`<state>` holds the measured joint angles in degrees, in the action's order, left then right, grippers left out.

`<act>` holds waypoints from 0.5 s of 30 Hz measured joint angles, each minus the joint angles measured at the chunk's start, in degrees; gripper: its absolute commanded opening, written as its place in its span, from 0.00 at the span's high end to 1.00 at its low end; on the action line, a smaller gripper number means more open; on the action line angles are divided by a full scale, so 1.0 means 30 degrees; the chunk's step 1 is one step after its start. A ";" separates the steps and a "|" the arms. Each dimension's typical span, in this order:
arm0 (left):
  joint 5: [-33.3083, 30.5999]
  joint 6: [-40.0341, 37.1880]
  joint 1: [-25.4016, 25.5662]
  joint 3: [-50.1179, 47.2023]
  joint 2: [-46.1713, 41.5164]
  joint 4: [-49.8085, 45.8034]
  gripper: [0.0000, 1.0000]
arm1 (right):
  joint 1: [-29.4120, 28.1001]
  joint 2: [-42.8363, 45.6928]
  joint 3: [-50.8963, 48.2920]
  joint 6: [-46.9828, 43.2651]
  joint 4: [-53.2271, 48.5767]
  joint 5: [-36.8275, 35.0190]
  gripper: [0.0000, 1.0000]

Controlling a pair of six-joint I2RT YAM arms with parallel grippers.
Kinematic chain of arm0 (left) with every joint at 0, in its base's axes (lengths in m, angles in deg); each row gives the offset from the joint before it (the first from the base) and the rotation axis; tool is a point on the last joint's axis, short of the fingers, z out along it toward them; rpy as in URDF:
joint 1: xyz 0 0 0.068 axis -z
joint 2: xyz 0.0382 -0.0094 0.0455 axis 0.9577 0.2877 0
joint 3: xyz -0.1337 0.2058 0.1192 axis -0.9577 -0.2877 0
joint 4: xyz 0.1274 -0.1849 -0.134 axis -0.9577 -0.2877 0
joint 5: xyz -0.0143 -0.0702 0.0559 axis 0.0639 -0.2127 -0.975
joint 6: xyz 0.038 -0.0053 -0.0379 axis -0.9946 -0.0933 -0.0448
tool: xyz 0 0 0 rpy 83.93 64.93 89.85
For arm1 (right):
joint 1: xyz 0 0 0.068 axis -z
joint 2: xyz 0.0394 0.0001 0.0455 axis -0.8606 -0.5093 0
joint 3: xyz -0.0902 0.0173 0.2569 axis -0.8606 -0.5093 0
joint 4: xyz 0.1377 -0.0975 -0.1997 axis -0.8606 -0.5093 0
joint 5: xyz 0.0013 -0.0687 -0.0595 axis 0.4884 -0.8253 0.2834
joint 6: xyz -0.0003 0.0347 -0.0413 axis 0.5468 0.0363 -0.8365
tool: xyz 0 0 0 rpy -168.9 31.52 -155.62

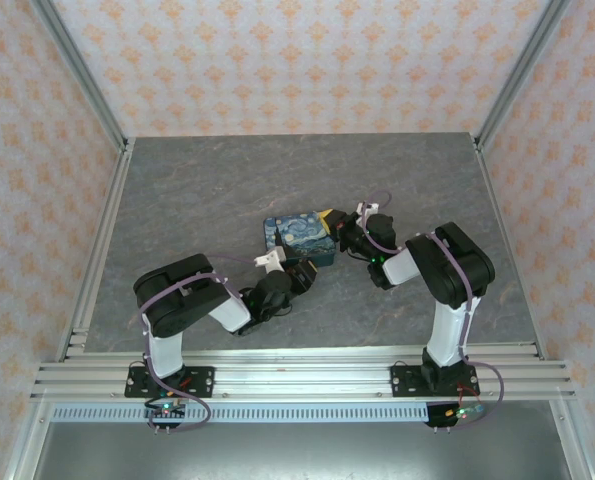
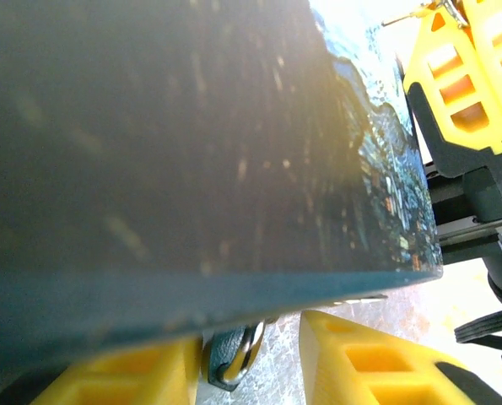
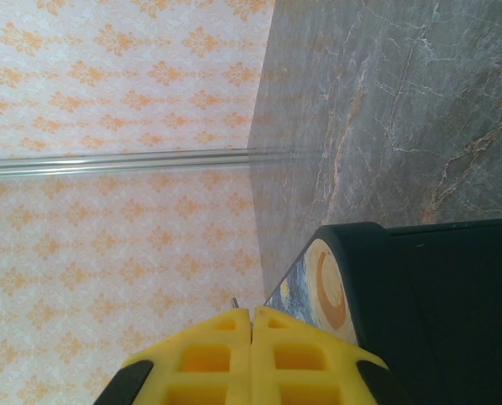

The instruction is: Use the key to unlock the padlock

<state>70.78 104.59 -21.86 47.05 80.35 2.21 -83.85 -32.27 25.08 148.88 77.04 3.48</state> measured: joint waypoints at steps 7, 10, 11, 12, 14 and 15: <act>-0.0663 0.0138 0.0073 0.0532 0.0007 -0.1042 0.69 | 0.0000 -0.0015 0.0000 0.0007 0.0022 0.0007 1.00; -0.0780 0.0117 0.0080 0.0787 0.0000 -0.1566 0.71 | 0.0007 -0.0066 0.0000 0.0000 0.0109 -0.0015 1.00; -0.0787 0.0051 0.0080 0.0852 0.0000 -0.1705 0.72 | 0.0007 -0.0066 0.0015 0.0000 0.0109 -0.0015 1.00; -0.0780 -0.0007 0.0080 0.0933 0.0000 -0.1872 0.73 | 0.0007 -0.0073 0.0029 0.0007 0.0109 -0.0007 1.00; -0.0787 -0.0175 0.0080 0.1013 0.0000 -0.2091 0.75 | 0.0007 -0.0102 0.0058 0.0007 0.0109 -0.0007 1.00; -0.0787 -0.0248 0.0080 0.1013 0.0000 -0.2157 0.77 | 0.0007 -0.0102 0.0080 0.0007 0.0109 -0.0007 1.00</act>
<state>68.42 103.85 -21.62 50.09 80.35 -4.26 -83.83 -32.57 25.32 148.90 77.37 3.45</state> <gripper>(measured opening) 0.256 0.043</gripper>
